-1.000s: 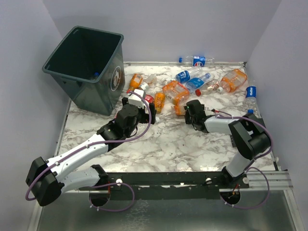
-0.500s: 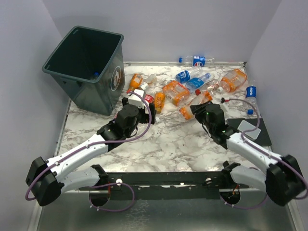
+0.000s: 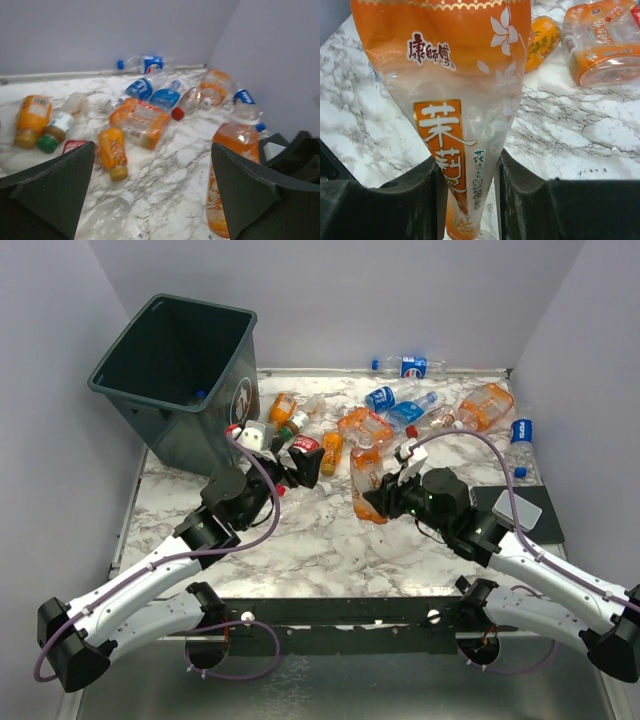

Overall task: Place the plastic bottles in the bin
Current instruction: Pick up the plastic bottle at the center of the board.

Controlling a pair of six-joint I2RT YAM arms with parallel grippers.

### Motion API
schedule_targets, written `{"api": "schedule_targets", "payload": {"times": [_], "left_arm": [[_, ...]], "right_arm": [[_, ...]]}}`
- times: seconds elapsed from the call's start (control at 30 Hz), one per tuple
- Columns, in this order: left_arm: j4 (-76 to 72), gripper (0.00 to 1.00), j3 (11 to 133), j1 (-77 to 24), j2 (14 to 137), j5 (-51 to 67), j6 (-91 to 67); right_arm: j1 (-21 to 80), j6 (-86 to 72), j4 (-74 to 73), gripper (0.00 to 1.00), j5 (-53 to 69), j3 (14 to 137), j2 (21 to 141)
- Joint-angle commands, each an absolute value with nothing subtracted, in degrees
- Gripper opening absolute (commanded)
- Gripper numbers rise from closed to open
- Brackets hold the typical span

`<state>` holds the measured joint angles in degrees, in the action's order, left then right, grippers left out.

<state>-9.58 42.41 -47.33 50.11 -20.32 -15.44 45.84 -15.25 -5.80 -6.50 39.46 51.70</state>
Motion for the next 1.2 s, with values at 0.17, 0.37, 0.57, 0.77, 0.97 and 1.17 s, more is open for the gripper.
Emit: {"api": "schedule_targets", "payload": {"times": [0.17, 0.37, 0.57, 0.77, 0.97, 1.17], "left_arm": [[-17.8, 0.99, 50.6, -47.4, 56.1, 13.3, -20.1], [-11.9, 0.99, 58.3, -47.4, 63.2, 15.1, -23.3], [-8.0, 0.94, 62.1, -47.4, 67.5, 17.4, -24.7], [-5.5, 0.78, 61.7, -47.4, 68.5, 16.3, -24.2], [-3.8, 0.59, 61.4, -47.5, 68.3, 14.4, -23.3], [-2.8, 0.40, 60.9, -47.5, 68.4, 13.2, -22.6]], "right_arm": [[47.3, -5.6, -3.6, 0.34, 7.7, 38.1, 50.1], [47.7, -4.9, -3.5, 0.34, 7.1, 37.9, 48.3], [47.8, -5.0, -3.9, 0.34, 6.2, 37.9, 47.1], [47.9, -5.3, -3.5, 0.34, 5.7, 37.5, 46.9], [47.9, -5.5, -3.3, 0.34, 5.2, 37.4, 46.8], [48.0, -5.6, -3.5, 0.34, 4.7, 37.3, 46.8]]}}
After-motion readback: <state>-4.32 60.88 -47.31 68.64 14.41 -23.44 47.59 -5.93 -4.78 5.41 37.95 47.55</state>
